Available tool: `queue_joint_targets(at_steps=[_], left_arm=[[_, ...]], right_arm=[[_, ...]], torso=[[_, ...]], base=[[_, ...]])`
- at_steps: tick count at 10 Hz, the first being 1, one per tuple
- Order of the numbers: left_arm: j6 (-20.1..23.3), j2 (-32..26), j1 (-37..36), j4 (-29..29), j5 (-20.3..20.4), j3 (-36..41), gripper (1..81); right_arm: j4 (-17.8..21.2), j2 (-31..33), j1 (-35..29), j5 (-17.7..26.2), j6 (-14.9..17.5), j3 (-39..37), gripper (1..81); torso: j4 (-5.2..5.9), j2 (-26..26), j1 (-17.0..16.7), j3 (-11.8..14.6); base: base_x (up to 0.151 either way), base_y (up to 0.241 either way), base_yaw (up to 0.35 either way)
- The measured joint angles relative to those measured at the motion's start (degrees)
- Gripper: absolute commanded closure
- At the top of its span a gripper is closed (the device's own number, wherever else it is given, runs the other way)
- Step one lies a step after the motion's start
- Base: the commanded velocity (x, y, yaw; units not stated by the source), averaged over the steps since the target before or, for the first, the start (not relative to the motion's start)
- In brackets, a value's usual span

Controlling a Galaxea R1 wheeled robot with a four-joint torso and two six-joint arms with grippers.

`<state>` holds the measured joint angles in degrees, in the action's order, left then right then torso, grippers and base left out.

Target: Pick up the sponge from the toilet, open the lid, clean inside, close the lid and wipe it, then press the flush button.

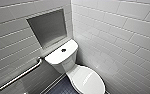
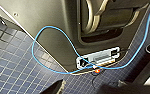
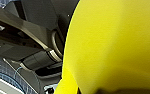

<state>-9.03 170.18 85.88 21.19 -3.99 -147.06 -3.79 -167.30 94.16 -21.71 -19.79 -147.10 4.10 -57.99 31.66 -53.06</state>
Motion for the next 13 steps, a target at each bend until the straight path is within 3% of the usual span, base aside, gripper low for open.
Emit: queue_joint_targets(at_steps=[3, 13], left_arm=[[0.00, 0.11, 0.02, 0.00, -0.02, -0.60, 1.0], [-0.02, 0.13, 1.27, 0.00, -0.44, -0.79, 1.0]], right_arm=[[-0.32, 0.22, -0.04, 0.72, 0.09, -1.18, 81.1], [-0.39, -2.35, 0.90, 1.79, 0.24, -4.39, 81.1]], torso=[[0.00, 5.02, -3.21, 2.86], [0.00, 25.14, -16.55, 23.37]], base=[[0.000, 0.000, 0.000], [0.000, 0.000, 0.000]])
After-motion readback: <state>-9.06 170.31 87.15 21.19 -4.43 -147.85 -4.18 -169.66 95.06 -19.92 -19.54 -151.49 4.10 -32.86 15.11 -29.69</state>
